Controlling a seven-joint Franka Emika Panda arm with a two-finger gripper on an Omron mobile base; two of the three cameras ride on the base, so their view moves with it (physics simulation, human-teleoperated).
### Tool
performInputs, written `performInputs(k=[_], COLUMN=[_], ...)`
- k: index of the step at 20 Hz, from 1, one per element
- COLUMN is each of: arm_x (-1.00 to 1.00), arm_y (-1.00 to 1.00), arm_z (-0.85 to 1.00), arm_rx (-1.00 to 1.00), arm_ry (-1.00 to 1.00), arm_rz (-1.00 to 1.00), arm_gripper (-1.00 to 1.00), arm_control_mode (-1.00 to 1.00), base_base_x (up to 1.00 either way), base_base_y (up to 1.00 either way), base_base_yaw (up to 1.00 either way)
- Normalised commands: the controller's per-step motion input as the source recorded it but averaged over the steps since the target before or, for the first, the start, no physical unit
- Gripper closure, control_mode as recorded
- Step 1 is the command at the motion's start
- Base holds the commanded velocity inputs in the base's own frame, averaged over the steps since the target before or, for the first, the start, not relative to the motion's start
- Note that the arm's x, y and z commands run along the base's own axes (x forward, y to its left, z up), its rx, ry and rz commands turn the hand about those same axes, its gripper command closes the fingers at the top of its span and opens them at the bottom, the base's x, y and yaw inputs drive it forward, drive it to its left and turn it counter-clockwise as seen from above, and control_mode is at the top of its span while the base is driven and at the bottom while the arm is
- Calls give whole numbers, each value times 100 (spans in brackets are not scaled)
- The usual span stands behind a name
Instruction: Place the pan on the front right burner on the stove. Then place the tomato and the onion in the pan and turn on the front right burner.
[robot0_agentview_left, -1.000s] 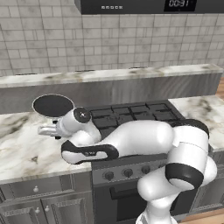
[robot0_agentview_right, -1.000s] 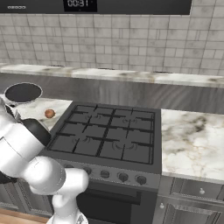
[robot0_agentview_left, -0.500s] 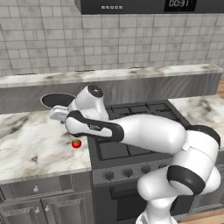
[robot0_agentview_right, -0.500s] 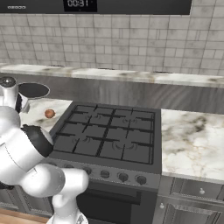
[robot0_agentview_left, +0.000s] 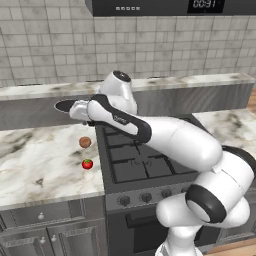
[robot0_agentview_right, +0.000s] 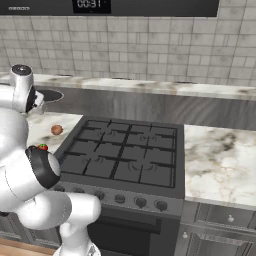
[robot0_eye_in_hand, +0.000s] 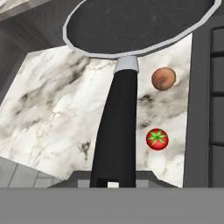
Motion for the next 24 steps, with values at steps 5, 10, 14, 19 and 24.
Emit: performInputs(k=[5,10,14,19,24], arm_x=[5,18,27,17,0], arm_y=[-66,-75,-69,-67,-76], arm_z=[46,32,7,0,0], arm_rx=[-3,-3,-5,-5,-4], arm_ry=[1,5,14,17,13], arm_rz=[10,11,10,11,9], arm_gripper=[100,100,100,100,100], arm_control_mode=[-100,-100,-100,-100,-100], base_base_x=[0,0,0,0,0], base_base_y=[0,0,0,0,0], base_base_yaw=[0,0,0,0,0])
